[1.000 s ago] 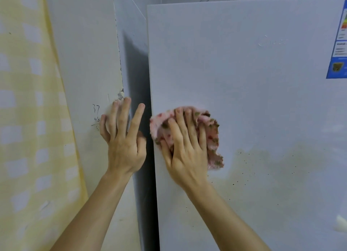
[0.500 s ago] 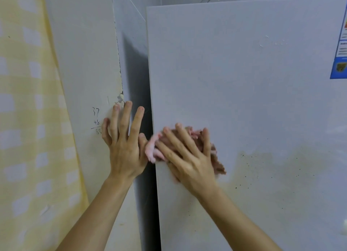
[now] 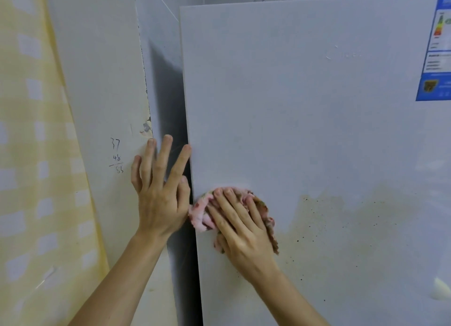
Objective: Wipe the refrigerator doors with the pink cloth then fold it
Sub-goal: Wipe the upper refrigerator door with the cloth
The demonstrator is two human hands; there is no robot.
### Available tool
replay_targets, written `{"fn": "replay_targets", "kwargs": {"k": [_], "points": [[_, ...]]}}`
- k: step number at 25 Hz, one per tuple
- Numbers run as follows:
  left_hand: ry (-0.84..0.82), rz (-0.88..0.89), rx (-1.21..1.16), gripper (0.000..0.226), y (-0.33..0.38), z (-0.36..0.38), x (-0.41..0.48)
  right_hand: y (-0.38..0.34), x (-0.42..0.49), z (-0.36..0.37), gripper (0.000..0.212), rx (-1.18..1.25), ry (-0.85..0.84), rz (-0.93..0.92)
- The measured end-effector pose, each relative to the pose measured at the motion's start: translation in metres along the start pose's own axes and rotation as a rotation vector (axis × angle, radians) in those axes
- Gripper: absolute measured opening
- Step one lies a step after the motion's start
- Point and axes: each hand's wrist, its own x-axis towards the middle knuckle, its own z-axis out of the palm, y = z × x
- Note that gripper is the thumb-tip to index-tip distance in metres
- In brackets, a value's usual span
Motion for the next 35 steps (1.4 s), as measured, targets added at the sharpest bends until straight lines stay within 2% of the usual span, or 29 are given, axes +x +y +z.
{"fn": "replay_targets", "kwargs": {"k": [2, 5, 9, 13, 17, 20, 22, 25, 29, 32, 35], "points": [[-0.018, 0.020, -0.041, 0.056, 0.013, 0.001, 0.001, 0.014, 0.011, -0.011, 0.050, -0.040, 0.027, 0.019], [-0.044, 0.009, -0.102, 0.057, 0.032, 0.005, 0.004, 0.054, 0.055, -0.031, 0.046, -0.122, 0.179, 0.128], [-0.024, -0.022, -0.111, 0.056, 0.048, 0.009, 0.004, 0.081, 0.087, -0.042, 0.049, -0.083, 0.256, 0.232], [-0.034, -0.034, -0.126, 0.059, 0.060, 0.009, 0.005, 0.063, 0.045, -0.031, 0.054, -0.055, 0.221, 0.216], [-0.033, -0.037, -0.118, 0.056, 0.075, 0.013, 0.003, 0.058, -0.023, -0.030, 0.046, -0.011, 0.081, 0.097], [-0.043, -0.010, -0.142, 0.054, 0.086, 0.015, 0.001, 0.064, -0.033, -0.036, 0.058, 0.074, -0.002, 0.055], [-0.052, -0.006, -0.152, 0.055, 0.090, 0.016, 0.001, 0.076, -0.017, -0.048, 0.050, 0.142, 0.035, 0.055], [-0.053, -0.037, -0.180, 0.061, 0.096, 0.017, 0.004, 0.119, 0.031, -0.073, 0.026, 0.093, 0.237, 0.128], [-0.061, -0.061, -0.199, 0.064, 0.101, 0.018, 0.006, 0.144, 0.073, -0.077, 0.032, 0.093, 0.410, 0.293], [-0.057, -0.053, -0.191, 0.064, 0.102, 0.018, 0.006, 0.124, 0.046, -0.066, 0.033, 0.104, 0.398, 0.261], [-0.031, -0.036, -0.163, 0.061, 0.104, 0.021, 0.004, 0.102, -0.014, -0.056, 0.031, 0.125, 0.285, 0.159]]}}
